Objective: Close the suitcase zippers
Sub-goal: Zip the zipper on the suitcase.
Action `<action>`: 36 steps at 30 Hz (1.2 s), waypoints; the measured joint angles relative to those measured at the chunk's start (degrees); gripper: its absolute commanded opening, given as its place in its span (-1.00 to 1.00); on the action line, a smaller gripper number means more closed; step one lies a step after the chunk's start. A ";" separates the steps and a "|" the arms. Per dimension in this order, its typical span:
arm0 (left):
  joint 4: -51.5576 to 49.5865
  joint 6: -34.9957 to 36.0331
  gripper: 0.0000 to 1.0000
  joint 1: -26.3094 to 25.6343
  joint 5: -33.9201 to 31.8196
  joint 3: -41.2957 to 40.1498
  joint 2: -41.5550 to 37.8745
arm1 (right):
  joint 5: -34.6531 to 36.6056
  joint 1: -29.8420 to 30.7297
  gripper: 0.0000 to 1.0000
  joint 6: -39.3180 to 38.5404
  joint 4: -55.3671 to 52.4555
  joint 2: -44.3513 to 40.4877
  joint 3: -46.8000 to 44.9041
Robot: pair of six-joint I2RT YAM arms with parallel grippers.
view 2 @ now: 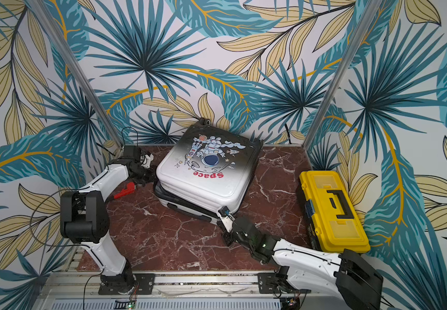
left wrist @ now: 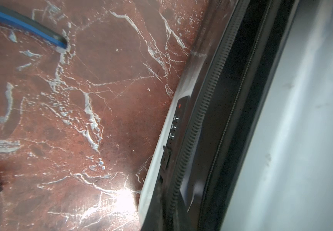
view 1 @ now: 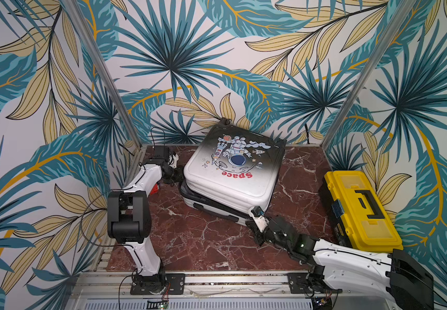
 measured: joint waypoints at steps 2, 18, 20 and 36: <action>0.83 -0.04 -1.00 -0.28 -0.17 -1.09 -0.72 | 0.61 0.59 -1.00 0.11 0.28 2.10 1.53; 4.02 -7.48 -1.00 -7.54 -0.42 -17.00 -14.75 | 3.87 5.84 -1.00 1.20 -6.82 8.13 9.75; 4.02 -9.38 -1.00 -9.40 -0.48 -18.82 -16.68 | 3.54 6.38 -1.00 1.03 -7.93 9.20 11.28; 6.23 -20.74 -1.00 -16.37 -1.73 -27.50 -25.94 | -1.84 9.11 -1.00 -1.60 -13.07 19.39 22.73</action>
